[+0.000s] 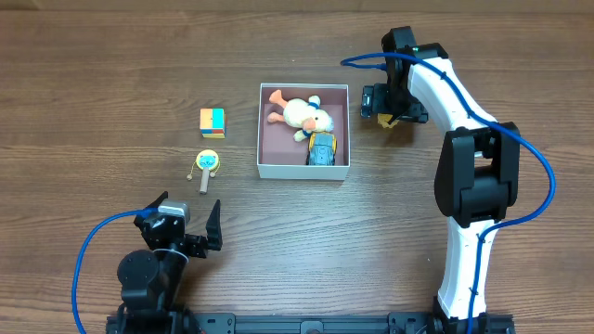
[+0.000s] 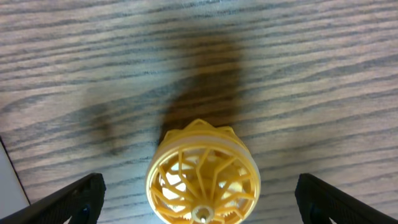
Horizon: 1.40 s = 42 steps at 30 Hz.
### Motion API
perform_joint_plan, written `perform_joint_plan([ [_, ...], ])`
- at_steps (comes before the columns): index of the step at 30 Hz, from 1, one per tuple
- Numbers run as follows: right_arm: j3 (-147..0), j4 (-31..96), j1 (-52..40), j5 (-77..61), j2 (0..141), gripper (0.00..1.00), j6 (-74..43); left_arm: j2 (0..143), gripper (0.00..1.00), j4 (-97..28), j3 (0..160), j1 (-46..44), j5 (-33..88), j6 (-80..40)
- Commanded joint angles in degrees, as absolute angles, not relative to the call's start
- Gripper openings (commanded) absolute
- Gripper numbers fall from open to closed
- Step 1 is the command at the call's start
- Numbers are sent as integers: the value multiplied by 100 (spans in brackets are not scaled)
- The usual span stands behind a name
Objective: Pack container
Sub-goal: 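Lower the right gripper and grasp the yellow gear toy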
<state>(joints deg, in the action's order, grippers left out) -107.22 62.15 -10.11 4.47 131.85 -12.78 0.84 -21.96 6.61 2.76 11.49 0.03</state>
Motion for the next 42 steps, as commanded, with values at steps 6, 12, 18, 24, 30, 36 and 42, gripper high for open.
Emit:
perform_joint_plan([
  [6,-10720,6104,-961,510,13294,100,-1221,32,100,-2250,666,309,1118,71],
  [12,-10720,6117,-961,508,13297,100,-1221,30,100,-2250,666,309,1118,69],
  [18,-10720,6082,-961,508,13301,100,-1219,32,100,-2250,666,309,1118,69],
  [24,-10720,6069,-958,506,13323,100,-1219,30,100,-2250,666,309,1118,69],
  [30,-10720,5979,-952,513,13382,100,-1197,30,100,-2250,666,309,1118,69],
  [36,-10720,5913,-934,510,13386,100,-1194,30,100,-2250,666,309,1118,69],
  [42,-10720,5937,-906,508,13386,97,-1177,30,100,-2250,666,309,1118,69],
])
